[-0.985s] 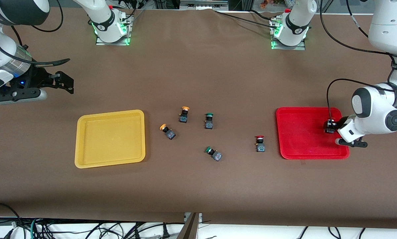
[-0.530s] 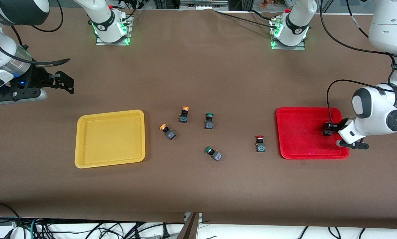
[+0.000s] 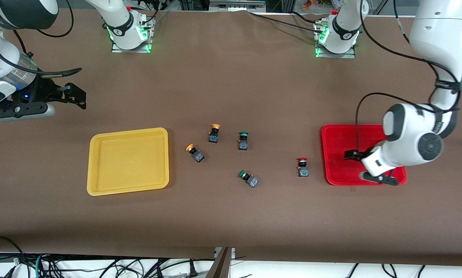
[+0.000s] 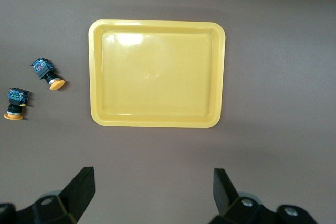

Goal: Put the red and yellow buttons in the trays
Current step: 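Reach the left gripper to the second red button while the right gripper moves out, then grasp the red button with the left gripper while the right grasps orange button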

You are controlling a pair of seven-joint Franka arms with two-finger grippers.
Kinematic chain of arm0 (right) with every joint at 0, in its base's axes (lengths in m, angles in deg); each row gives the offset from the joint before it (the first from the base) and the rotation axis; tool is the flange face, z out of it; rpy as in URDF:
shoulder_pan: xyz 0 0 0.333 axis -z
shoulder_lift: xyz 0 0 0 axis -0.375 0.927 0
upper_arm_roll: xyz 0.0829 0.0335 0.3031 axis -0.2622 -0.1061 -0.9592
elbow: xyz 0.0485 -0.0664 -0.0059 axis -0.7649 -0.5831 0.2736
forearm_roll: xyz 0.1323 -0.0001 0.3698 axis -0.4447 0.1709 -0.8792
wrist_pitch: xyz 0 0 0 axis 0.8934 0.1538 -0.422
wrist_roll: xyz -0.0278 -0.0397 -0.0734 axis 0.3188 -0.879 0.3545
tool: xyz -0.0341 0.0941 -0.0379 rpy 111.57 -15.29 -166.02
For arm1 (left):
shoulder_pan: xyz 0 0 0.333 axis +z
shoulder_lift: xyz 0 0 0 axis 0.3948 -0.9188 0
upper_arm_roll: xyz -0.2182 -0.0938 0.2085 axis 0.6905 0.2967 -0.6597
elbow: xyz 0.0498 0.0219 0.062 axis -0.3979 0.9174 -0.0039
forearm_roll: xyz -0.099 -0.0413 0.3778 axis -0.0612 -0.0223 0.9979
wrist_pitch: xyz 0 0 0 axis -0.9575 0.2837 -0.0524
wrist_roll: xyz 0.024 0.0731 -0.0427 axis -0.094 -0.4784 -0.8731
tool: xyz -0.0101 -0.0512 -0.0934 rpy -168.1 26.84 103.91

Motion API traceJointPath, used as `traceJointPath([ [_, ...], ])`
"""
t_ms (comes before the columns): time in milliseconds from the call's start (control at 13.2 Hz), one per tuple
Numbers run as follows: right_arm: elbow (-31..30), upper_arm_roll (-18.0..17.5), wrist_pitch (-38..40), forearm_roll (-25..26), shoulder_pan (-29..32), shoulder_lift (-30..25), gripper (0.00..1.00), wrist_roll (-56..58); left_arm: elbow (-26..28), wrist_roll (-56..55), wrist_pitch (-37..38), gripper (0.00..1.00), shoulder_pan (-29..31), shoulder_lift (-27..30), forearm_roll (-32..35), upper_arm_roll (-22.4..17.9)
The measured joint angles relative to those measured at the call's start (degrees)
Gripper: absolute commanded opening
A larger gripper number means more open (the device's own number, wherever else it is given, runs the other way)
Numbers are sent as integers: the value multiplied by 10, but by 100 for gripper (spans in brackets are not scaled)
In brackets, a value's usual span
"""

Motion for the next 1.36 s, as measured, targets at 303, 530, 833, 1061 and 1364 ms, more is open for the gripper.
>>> traceJointPath([
  [303, 17, -4, -11, -1, -12, 0, 100, 0, -27, -88, -19, 100, -80, -23, -27, 0],
  [530, 24, -6, -20, -1, -46, 7, 100, -2, -33, -120, -82, 100, -118, -62, -27, 0],
  [833, 24, -6, -42, -1, -59, 77, 100, -1, -41, -132, -105, 97, -129, -90, -27, -3],
  [1061, 26, -6, -42, -1, -60, 152, 100, 0, -44, -139, -105, 80, -134, -91, -27, -3],
  [1364, 31, -10, -36, -11, -77, 171, 100, 1, -44, -144, -105, 79, -137, -96, -27, -6],
])
